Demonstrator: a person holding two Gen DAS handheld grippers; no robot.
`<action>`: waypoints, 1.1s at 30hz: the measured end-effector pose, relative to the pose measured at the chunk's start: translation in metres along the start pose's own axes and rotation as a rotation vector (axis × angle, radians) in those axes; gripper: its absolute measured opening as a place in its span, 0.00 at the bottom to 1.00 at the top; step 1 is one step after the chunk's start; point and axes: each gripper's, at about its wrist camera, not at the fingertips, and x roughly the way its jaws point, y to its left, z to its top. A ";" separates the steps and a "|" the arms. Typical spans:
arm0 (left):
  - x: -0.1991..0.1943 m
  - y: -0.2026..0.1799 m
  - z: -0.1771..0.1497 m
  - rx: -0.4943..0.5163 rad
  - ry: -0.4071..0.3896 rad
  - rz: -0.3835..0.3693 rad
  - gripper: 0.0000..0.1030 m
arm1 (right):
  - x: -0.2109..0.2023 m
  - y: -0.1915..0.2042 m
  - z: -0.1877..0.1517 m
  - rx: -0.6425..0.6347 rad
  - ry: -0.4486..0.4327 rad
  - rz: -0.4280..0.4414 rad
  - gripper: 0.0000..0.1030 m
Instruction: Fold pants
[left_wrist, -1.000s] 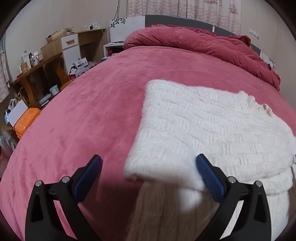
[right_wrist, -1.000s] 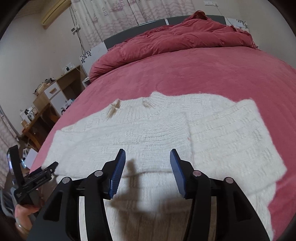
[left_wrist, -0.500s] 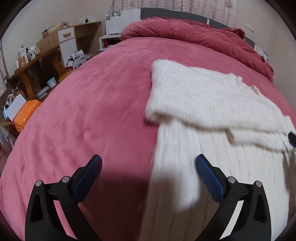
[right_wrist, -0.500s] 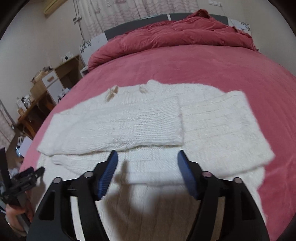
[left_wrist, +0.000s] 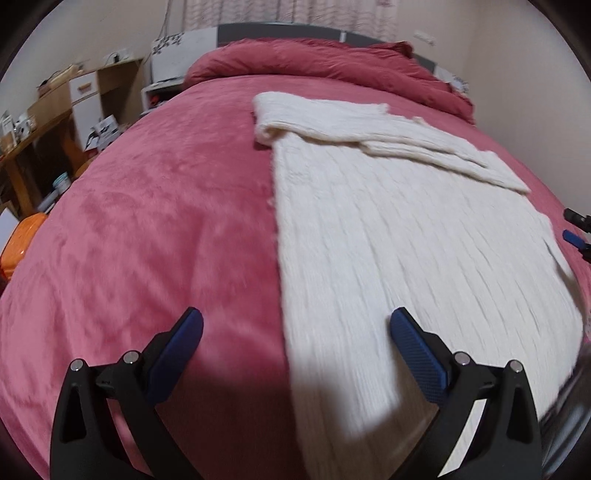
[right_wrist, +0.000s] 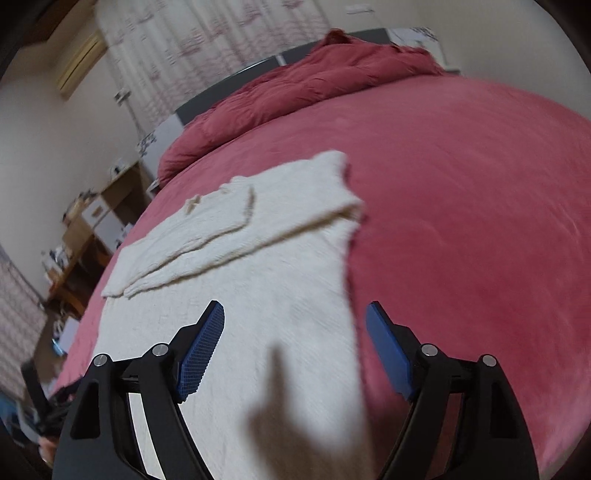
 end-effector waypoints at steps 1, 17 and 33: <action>-0.004 0.000 -0.005 0.000 -0.010 -0.016 0.98 | -0.002 -0.009 -0.002 0.032 0.008 0.014 0.76; -0.027 0.022 -0.025 -0.158 -0.038 -0.377 0.98 | -0.018 -0.073 -0.059 0.344 0.203 0.324 0.54; -0.032 -0.007 -0.039 -0.093 0.034 -0.586 0.89 | -0.002 -0.045 -0.073 0.246 0.316 0.389 0.54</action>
